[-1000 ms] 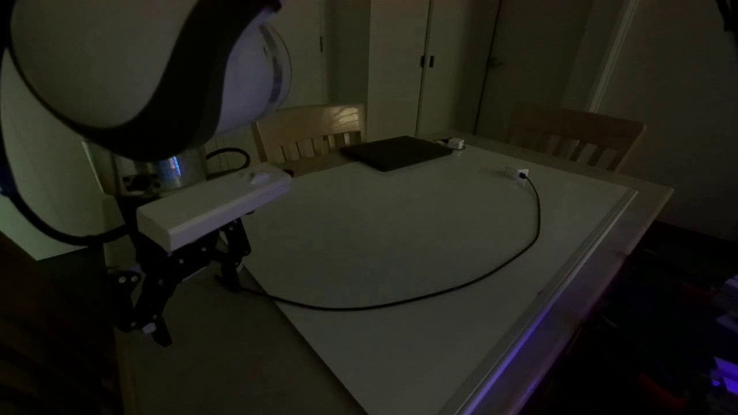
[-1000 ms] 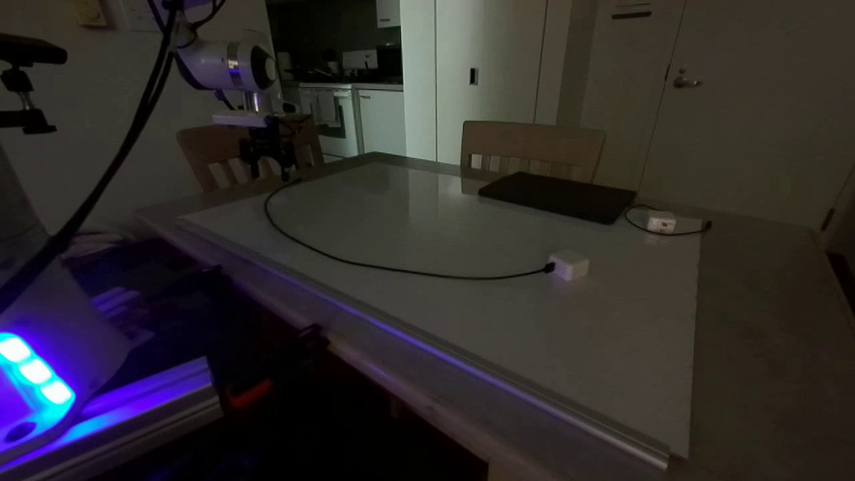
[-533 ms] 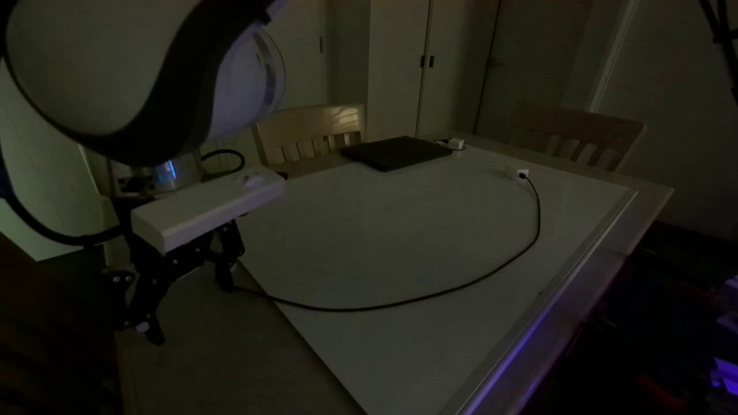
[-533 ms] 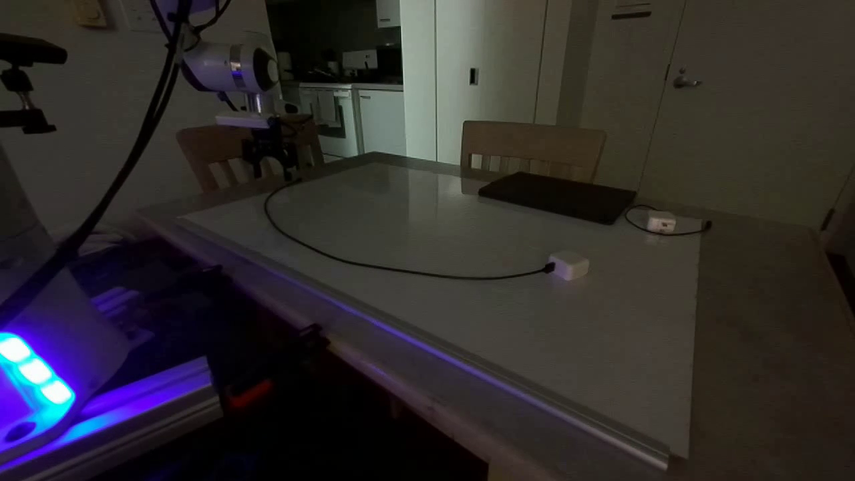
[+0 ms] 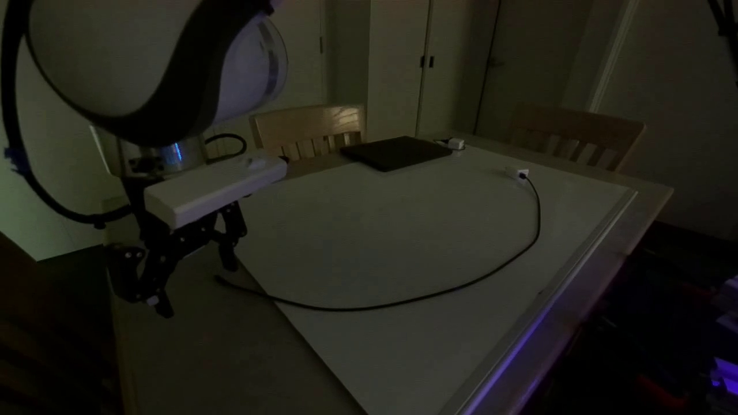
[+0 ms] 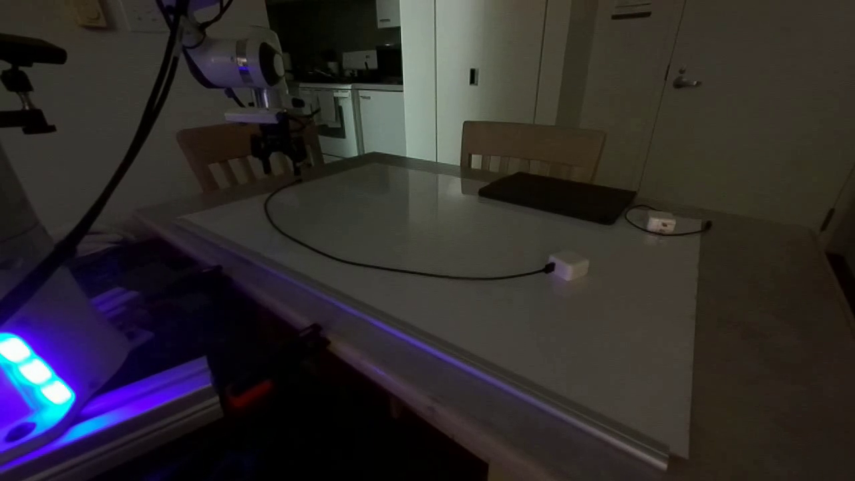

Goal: Take the charger and position it in the center of the table

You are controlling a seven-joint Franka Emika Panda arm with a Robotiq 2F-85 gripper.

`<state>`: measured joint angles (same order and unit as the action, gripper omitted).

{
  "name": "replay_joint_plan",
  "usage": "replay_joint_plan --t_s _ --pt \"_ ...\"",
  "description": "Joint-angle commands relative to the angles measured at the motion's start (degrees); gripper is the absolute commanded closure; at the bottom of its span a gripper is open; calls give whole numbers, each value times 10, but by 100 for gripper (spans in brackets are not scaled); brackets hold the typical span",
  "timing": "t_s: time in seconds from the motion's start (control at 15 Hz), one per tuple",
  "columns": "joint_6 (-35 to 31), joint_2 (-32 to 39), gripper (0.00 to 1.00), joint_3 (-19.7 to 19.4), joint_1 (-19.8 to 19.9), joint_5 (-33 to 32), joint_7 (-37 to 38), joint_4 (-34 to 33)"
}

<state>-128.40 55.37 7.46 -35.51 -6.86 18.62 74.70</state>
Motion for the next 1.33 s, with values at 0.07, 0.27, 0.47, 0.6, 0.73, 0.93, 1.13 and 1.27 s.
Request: replay_joint_plan --t_s 0.07,0.27,0.47,0.6,0.73,0.93,1.13,1.27 --pt "-7 7 0 -7 8 -10 -40 -13" --pt "-15 6 0 -8 16 -6 -55 -11" --pt "-44 3 0 0 31 4 -72 1" --pt "-45 9 0 6 40 11 -83 -4" --pt "-44 12 0 12 47 18 -90 -3" --pt "-41 12 0 29 62 38 -99 0" --pt "-9 18 0 42 63 47 -106 -18" --pt "-9 19 0 44 63 51 -102 -15"
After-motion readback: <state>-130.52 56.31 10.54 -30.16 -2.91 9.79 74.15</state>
